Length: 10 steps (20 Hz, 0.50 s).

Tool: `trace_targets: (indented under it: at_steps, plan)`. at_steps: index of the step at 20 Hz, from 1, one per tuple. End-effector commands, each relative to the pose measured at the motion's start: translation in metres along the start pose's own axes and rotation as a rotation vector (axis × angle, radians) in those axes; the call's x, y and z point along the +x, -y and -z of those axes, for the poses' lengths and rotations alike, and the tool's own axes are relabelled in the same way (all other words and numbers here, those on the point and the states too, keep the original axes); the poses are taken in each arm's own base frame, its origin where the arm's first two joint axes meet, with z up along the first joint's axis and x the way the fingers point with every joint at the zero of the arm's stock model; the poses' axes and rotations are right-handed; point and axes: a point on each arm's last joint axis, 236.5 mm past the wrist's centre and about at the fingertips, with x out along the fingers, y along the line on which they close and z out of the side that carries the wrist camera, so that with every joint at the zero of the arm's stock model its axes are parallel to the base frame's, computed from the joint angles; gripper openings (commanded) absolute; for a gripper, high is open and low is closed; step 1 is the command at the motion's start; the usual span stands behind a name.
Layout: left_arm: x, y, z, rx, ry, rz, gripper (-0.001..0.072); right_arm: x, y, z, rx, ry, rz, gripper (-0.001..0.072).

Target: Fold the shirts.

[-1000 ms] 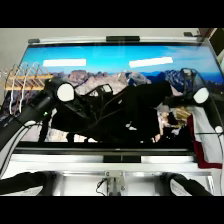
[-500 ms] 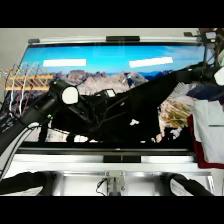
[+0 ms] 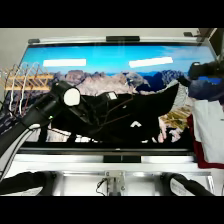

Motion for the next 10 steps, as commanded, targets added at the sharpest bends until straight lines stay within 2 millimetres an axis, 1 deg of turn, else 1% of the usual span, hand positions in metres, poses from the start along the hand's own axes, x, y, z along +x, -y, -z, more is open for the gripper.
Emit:
trace_targets:
  at_steps: [1,2,4,5,7,9,10]
  plan:
    - [0.000,0.002,0.005,0.002,-0.020,0.013,0.0041,-0.016,-0.015,0.040,-0.120,-0.170,-0.122,0.0538]
    - [0.000,0.002,0.003,0.011,-0.013,0.012,0.0041,-0.015,-0.033,0.045,-0.290,-0.169,-0.197,0.0539]
    - [0.000,0.001,0.002,0.016,-0.009,0.010,0.0041,-0.012,-0.061,0.058,-0.694,-0.166,-0.298,0.0543]
    - [0.000,0.002,0.002,0.016,-0.008,0.011,0.0041,-0.011,-0.073,0.059,-0.828,-0.147,-0.338,0.0542]
    - [0.000,0.001,0.002,0.016,-0.008,0.010,0.0041,-0.003,-0.087,0.059,-0.952,-0.133,-0.380,0.0542]
    - [0.000,0.001,0.002,0.016,-0.008,0.009,0.0041,0.005,-0.100,0.066,-0.984,-0.145,-0.445,0.0542]
    - [0.000,0.001,0.001,0.016,-0.004,0.007,0.0041,0.004,-0.109,0.073,-1.009,-0.150,-0.502,0.0542]
